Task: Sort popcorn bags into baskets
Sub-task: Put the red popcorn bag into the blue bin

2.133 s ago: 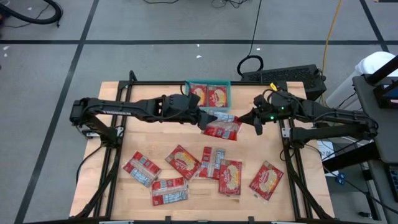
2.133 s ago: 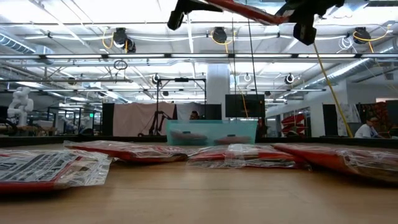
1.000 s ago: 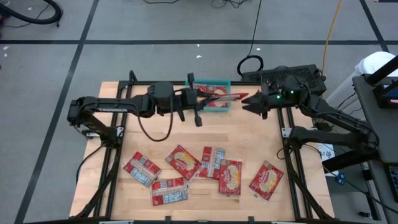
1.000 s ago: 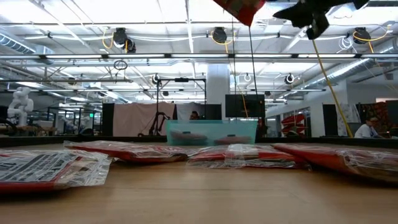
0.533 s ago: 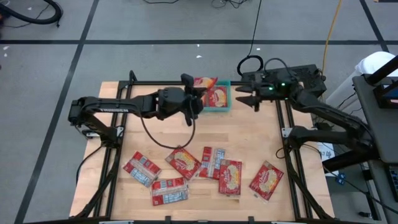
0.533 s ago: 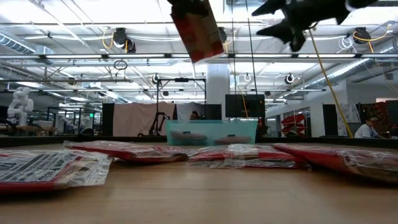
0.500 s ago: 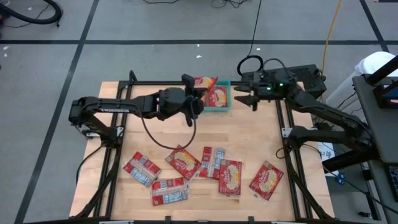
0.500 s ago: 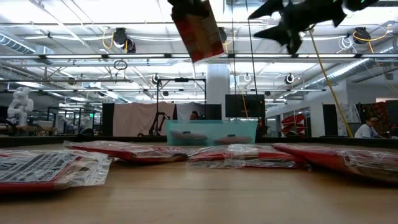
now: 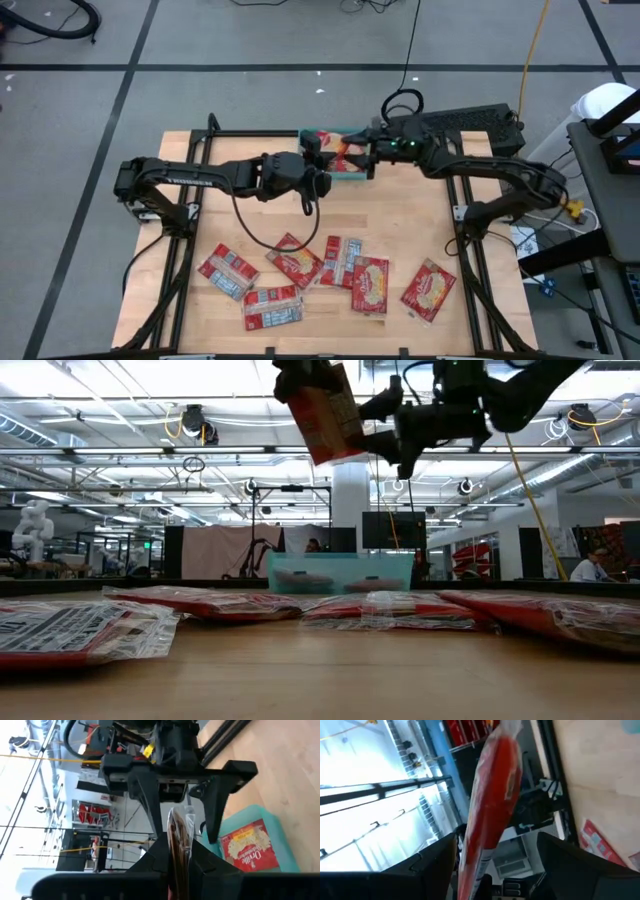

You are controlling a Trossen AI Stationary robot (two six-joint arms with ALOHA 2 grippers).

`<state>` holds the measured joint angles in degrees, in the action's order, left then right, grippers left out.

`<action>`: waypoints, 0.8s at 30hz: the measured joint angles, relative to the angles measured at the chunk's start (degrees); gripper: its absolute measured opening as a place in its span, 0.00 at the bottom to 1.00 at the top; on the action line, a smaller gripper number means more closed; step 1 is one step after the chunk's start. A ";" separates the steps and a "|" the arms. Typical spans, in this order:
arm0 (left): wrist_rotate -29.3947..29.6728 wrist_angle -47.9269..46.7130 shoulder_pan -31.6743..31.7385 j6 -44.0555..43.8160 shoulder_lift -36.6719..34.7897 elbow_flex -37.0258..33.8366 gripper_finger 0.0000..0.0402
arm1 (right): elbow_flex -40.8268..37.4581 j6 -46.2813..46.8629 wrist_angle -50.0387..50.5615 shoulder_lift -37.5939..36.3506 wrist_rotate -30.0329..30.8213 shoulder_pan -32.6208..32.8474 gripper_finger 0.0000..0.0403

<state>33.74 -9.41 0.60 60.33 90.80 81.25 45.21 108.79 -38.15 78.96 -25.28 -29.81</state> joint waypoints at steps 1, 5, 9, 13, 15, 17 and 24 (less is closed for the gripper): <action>0.00 -0.21 0.00 0.01 0.02 0.00 0.05 | 0.00 0.28 -1.76 1.03 0.10 0.36 0.66; 0.00 -1.12 0.00 0.01 0.02 -0.03 0.08 | -0.02 3.20 -7.94 3.85 3.48 1.67 0.61; -0.04 -1.32 0.11 -1.12 0.02 -0.80 0.08 | -0.02 3.49 -9.04 4.70 4.42 2.16 0.48; -0.68 -1.52 0.11 -2.19 0.02 -0.92 0.08 | -0.02 2.64 -8.77 4.67 4.29 2.22 0.30; -0.66 -1.05 0.11 -2.21 0.45 -0.92 0.08 | -0.02 1.99 -8.72 4.67 4.26 2.20 0.21; -0.66 -0.99 0.11 -2.54 0.90 -0.92 0.08 | -0.02 1.27 -8.73 4.65 4.29 2.16 0.13; -0.59 0.13 -0.06 -11.76 2.25 -1.00 0.16 | -0.02 -2.35 -8.88 4.68 4.13 1.49 0.05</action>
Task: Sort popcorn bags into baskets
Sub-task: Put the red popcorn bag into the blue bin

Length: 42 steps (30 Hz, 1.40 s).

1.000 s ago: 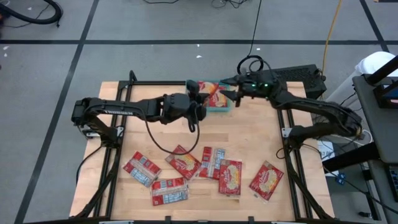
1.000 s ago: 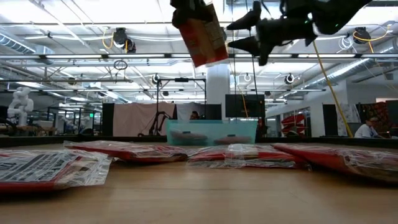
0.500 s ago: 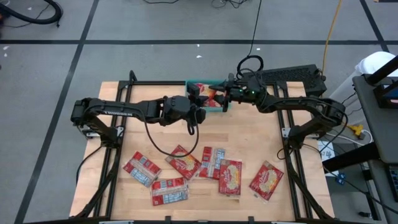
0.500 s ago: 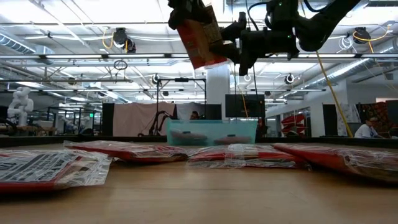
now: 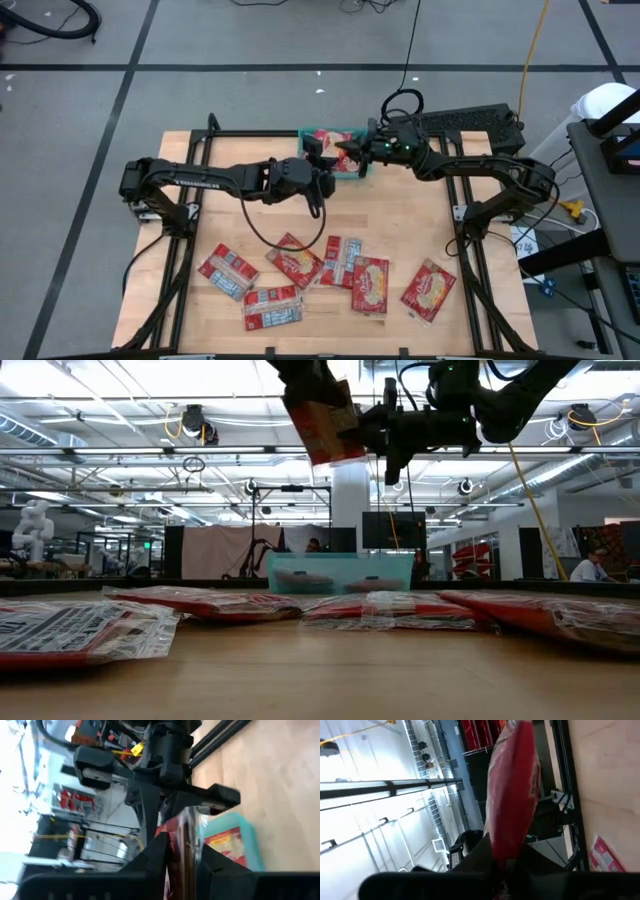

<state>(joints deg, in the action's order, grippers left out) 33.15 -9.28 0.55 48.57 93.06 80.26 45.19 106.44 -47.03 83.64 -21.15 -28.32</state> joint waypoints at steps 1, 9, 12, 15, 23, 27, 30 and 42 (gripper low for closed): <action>-0.09 0.38 -0.05 -2.02 0.15 -0.01 0.18 | 0.00 -0.69 -0.26 0.02 0.02 -0.32 0.05; 2.99 0.30 -0.11 -24.67 -0.60 0.01 0.46 | 0.00 -4.12 -3.15 -0.08 0.37 -5.63 0.02; 5.66 -0.52 -0.36 -31.72 -1.87 0.01 0.54 | 0.00 -5.33 -3.80 -0.67 0.35 -7.90 0.02; 5.97 -3.94 -0.38 -40.96 -5.14 -0.06 0.57 | 0.00 -7.45 -3.92 -2.42 -0.07 -9.81 0.02; 3.93 -10.44 5.03 -63.89 -16.49 0.01 0.48 | 0.07 -19.20 4.38 -8.81 -10.18 -12.45 0.02; -10.07 -13.43 13.02 -77.52 -19.20 0.01 0.40 | 0.06 -29.48 10.59 -11.76 -16.45 -12.21 0.02; -25.51 -16.58 18.23 -88.35 -19.15 0.06 0.36 | 0.04 -34.66 13.87 -13.70 -18.33 -12.03 0.02; -52.79 -12.12 21.61 -98.90 -10.44 -0.03 0.39 | 0.04 -47.17 17.62 -16.26 -19.22 -7.92 0.03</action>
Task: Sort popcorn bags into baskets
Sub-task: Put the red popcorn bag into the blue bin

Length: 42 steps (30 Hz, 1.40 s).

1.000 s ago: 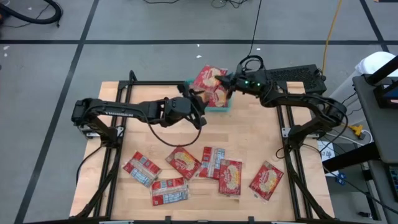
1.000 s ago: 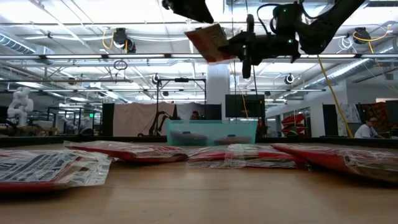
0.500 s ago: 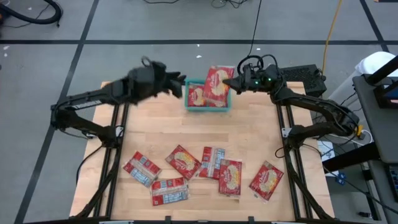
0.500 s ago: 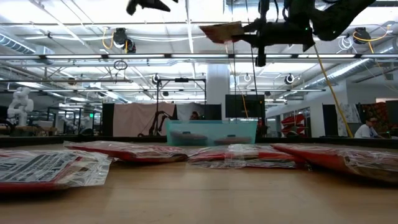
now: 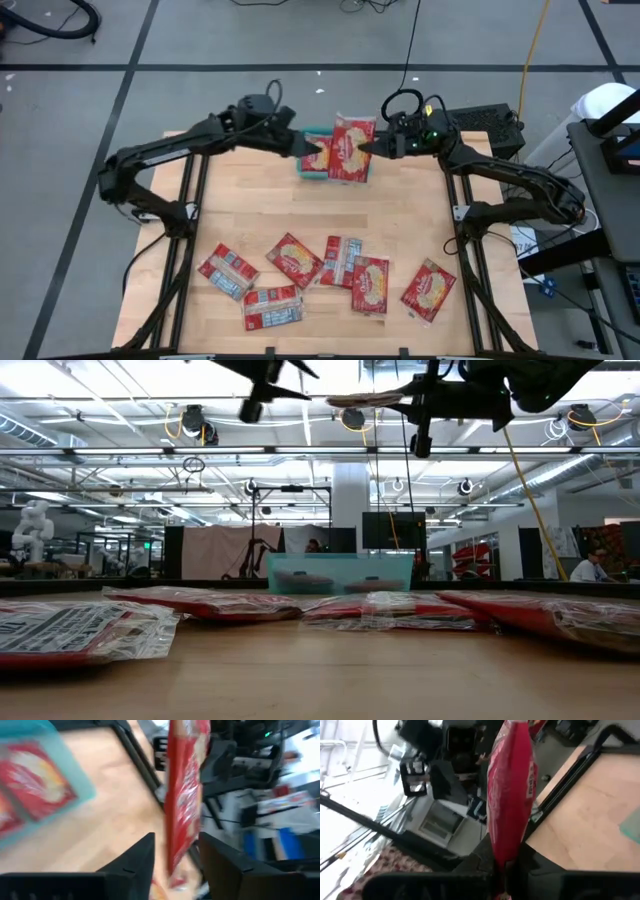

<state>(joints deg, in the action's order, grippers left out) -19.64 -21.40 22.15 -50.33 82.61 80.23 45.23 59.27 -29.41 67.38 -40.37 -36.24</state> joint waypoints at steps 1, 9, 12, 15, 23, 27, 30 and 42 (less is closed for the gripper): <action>-0.96 2.55 -0.15 -1.60 1.18 0.01 0.43 | 0.00 0.00 0.02 0.11 -0.74 0.01 0.03; -1.40 14.88 -2.77 -6.89 9.87 0.02 0.65 | 0.00 1.58 1.23 0.12 -3.51 -0.47 0.03; -1.85 18.48 -3.53 -6.66 12.65 0.02 0.64 | 0.00 1.48 1.80 0.10 -3.38 -0.59 0.03; -3.48 23.10 -4.30 -6.85 13.97 -0.02 0.55 | 0.00 1.21 3.62 0.12 -3.34 -0.81 0.03; -3.07 23.20 -4.40 -6.31 14.29 -0.02 0.14 | 0.03 1.81 4.82 0.06 -4.16 -2.28 0.04; -2.82 23.34 -3.87 -6.37 14.29 -0.02 0.05 | 0.02 4.55 4.12 0.10 -3.29 -2.66 0.12; -2.81 23.66 -3.01 -6.36 14.18 -0.02 0.08 | 0.02 6.06 4.09 -0.17 -1.54 -2.71 0.21; -5.14 25.15 0.43 -5.29 14.09 0.02 0.05 | 0.35 8.70 7.24 -0.75 6.10 -0.69 0.33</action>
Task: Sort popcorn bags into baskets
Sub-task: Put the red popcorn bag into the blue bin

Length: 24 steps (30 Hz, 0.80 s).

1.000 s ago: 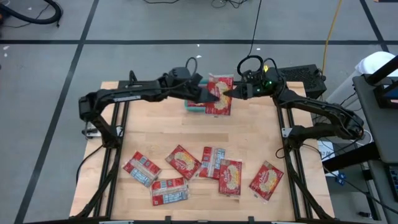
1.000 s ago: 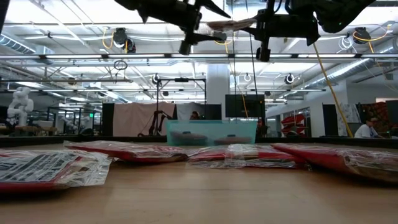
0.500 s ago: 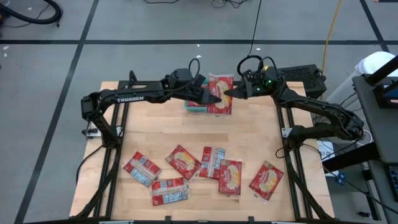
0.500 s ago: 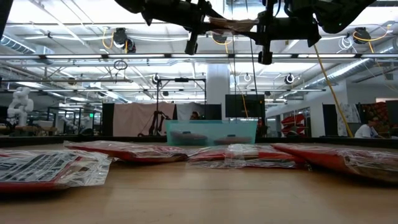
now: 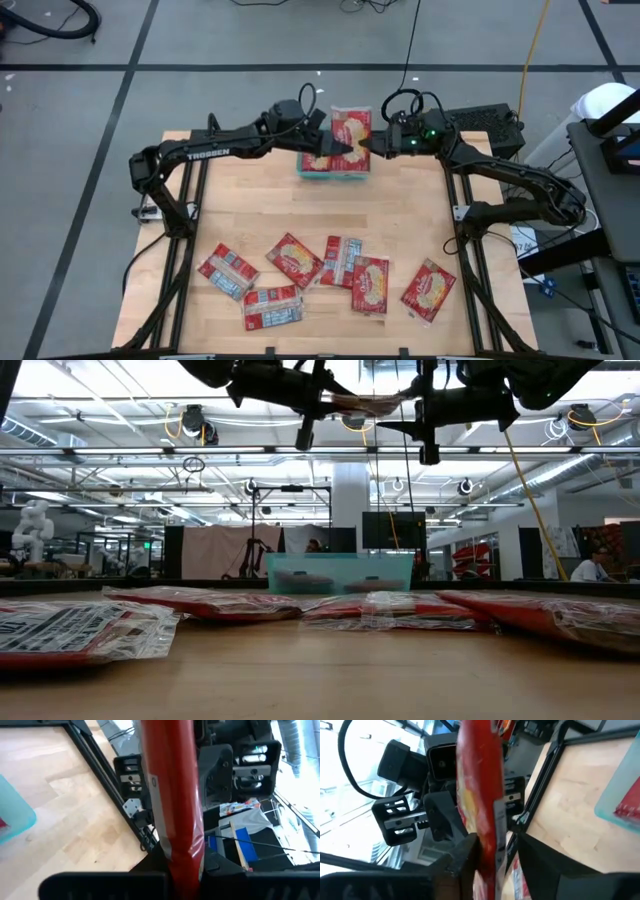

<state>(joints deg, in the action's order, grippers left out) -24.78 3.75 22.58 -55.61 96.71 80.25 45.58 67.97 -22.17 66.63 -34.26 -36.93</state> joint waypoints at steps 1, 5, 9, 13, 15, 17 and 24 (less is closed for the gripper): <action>0.09 0.01 0.24 0.02 0.01 0.00 0.05 | 0.02 -0.47 0.01 0.00 0.55 0.00 0.30; 0.36 -1.75 0.73 0.51 0.02 0.00 0.11 | 0.04 -2.34 0.59 0.00 1.58 -0.27 0.15; 1.81 -4.24 1.05 2.81 0.02 0.00 0.15 | 0.04 -3.24 2.28 0.04 1.47 -1.18 0.03; 1.49 -3.67 1.63 4.11 0.02 0.00 0.24 | 0.04 -2.72 2.50 0.04 1.52 -2.18 0.03; 1.41 -4.56 2.27 4.33 -0.14 0.00 0.31 | 0.04 -2.70 3.00 0.04 1.51 -3.00 0.03; 1.54 -7.26 3.36 4.12 -1.03 0.00 0.40 | 0.04 -2.45 3.15 0.04 1.47 -4.32 0.01; 6.19 -16.39 7.60 6.75 -3.31 0.09 0.61 | 1.09 -1.17 4.92 0.98 1.17 -8.81 0.01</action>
<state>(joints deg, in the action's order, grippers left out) -18.59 -12.64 30.18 -48.87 93.39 80.34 46.67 66.80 -17.25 67.61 -33.09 -45.74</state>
